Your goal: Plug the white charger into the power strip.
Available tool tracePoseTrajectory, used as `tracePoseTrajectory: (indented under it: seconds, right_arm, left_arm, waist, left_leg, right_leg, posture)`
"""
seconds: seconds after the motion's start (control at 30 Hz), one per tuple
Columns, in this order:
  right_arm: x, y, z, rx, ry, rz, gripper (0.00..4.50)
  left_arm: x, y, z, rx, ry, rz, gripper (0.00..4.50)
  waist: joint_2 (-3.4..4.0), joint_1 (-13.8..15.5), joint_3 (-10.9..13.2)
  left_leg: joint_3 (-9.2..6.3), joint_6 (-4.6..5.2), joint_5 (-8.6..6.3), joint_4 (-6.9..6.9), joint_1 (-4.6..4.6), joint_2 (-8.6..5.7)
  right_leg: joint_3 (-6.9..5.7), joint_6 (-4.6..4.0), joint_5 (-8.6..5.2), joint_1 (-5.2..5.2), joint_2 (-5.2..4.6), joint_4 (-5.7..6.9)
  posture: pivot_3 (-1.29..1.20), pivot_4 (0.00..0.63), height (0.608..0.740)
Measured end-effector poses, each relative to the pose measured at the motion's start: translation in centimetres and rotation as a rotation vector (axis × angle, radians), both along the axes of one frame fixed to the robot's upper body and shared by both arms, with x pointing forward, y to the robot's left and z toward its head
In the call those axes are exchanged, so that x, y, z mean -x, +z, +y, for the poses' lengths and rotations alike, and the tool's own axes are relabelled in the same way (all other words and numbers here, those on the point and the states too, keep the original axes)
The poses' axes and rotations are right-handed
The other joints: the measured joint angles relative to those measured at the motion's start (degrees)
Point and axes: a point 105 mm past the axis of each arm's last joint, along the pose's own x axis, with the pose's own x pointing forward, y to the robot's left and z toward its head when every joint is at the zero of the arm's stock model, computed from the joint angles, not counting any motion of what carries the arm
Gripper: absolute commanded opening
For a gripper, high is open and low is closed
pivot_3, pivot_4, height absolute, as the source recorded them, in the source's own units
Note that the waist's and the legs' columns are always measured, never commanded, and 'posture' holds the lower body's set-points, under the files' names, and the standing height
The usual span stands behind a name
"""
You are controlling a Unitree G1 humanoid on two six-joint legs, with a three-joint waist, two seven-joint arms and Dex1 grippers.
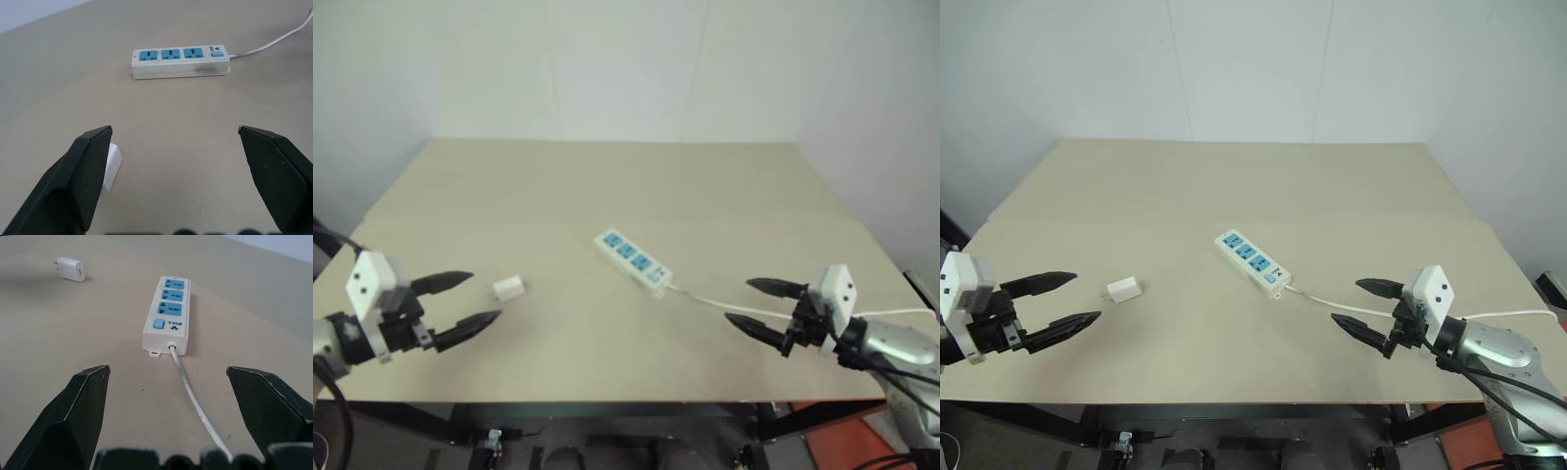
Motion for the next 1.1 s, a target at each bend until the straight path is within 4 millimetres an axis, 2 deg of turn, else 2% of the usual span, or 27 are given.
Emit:
tracePoseTrajectory:
  seconds: [0.37,0.5,0.6,0.67,0.73,0.83,0.97,1.1]
  right_arm:
    - [-0.5,-0.1,0.3,0.001,-0.026,-0.015,4.46]
    - [-2.8,-0.6,3.3,-0.038,-0.059,-0.054,4.46]
    - [-5.8,-1.5,6.2,-0.086,-0.129,-0.070,4.46]
    - [-7.0,-1.9,7.6,-0.094,-0.150,-0.082,4.46]
    - [-8.9,-2.3,9.0,-0.112,-0.184,-0.097,4.46]
    - [-10.7,-2.9,10.6,-0.134,-0.202,-0.106,4.46]
    - [-11.9,-3.9,12.4,-0.139,-0.183,-0.096,4.46]
    - [-12.6,-4.2,12.8,-0.129,-0.159,-0.108,4.46]
  left_arm:
    - [0.0,0.0,-0.2,0.013,-0.005,-0.008,4.50]
    - [-0.6,0.4,-1.3,0.030,-0.050,-0.028,4.50]
    - [-0.9,0.4,-2.1,0.037,-0.080,-0.030,4.50]
    - [-1.0,0.5,-2.3,0.040,-0.090,-0.033,4.50]
    - [-1.3,0.3,-2.4,0.051,-0.095,-0.025,4.50]
    - [-1.4,0.4,-2.5,0.058,-0.101,-0.027,4.50]
    - [-1.4,0.4,-2.5,0.060,-0.106,-0.029,4.50]
    - [-1.4,0.4,-2.5,0.058,-0.110,-0.030,4.50]
  waist:
    - [0.00,0.0,0.0]
    - [0.01,-0.3,0.0]
    - [0.02,-0.4,0.0]
    - [0.03,-0.2,0.0]
    - [0.03,-0.2,0.0]
    - [0.03,-0.1,0.0]
    - [0.03,-0.1,0.0]
    - [0.03,-0.2,0.0]
  left_leg:
    - [0.01,0.00,0.00,0.00,-0.02,0.01]
    - [0.04,0.00,0.00,-0.01,-0.02,0.02]
    - [0.05,0.00,0.01,-0.02,-0.12,0.02]
    - [0.06,0.00,0.01,-0.03,-0.31,0.02]
    - [0.05,0.00,0.01,-0.05,-0.58,0.03]
    - [-0.01,-0.03,-0.01,-0.08,-0.71,0.02]
    - [-0.03,-0.08,-0.05,-0.11,-0.78,0.01]
    - [-0.04,-0.09,-0.05,-0.10,-0.56,0.02]
  right_leg:
    - [0.00,0.00,0.00,-0.05,0.00,0.00]
    - [0.02,0.02,0.08,-0.15,0.02,0.03]
    - [0.03,0.09,0.17,-0.28,0.03,0.04]
    - [0.02,0.35,0.32,-0.48,0.03,0.04]
    - [-0.01,0.28,0.38,-0.71,0.03,0.04]
    - [-0.07,-0.05,0.56,-0.75,0.02,0.02]
    - [-0.10,-0.07,0.57,-0.77,-0.01,0.00]
    - [-0.12,-0.07,0.56,-0.59,0.00,0.03]
  posture:
    - [0.00,0.150,0.740]
    - [0.00,0.150,0.740]
    - [0.00,0.150,0.740]
    - [0.00,0.150,0.740]
    - [0.00,0.150,0.740]
    - [0.00,0.150,0.740]
    - [0.00,0.150,0.740]
    - [0.00,0.150,0.740]
